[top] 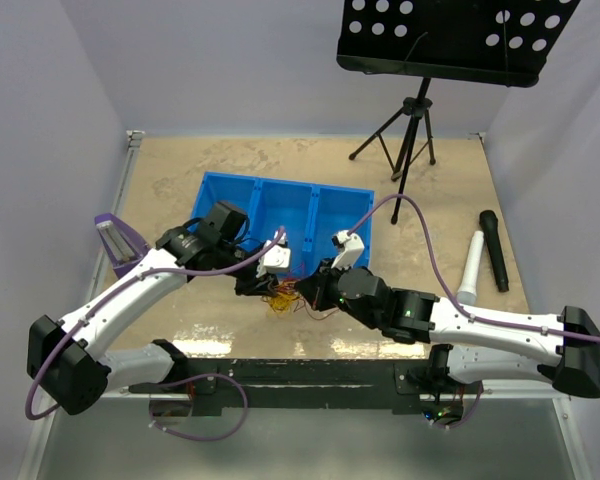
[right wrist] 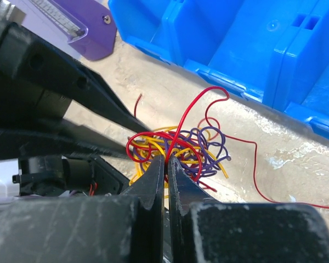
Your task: Untangle the cables
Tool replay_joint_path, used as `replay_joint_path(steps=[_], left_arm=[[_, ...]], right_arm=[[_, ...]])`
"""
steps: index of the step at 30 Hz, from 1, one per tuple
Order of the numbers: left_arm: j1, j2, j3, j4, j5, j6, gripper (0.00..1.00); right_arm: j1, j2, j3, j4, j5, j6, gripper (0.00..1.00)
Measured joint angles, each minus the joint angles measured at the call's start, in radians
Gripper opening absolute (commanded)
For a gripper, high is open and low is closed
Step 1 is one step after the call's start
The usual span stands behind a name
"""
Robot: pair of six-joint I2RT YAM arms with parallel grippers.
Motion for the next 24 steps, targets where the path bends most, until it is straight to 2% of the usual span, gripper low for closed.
replay_joint_path(steps=[4,9,13,16,24], left_arm=[[0.0,0.004,0.009,-0.029,0.016,0.009,0.48],[0.0,0.018,0.032,-0.068,0.034,0.027,0.48],[0.002,0.031,0.055,-0.085,0.042,0.036,0.43],[0.008,0.048,0.066,-0.096,0.051,0.053,0.36],[0.019,0.081,0.074,-0.101,0.056,0.064,0.01]], right_arm=[[0.0,0.0,-0.002,-0.001,0.001,-0.001,0.0],[0.003,0.0,-0.002,-0.002,0.003,-0.009,0.0],[0.01,0.0,-0.002,-0.002,0.009,-0.019,0.0],[0.019,-0.001,-0.002,-0.002,0.01,-0.029,0.0],[0.049,-0.001,-0.002,-0.002,0.035,-0.038,0.0]])
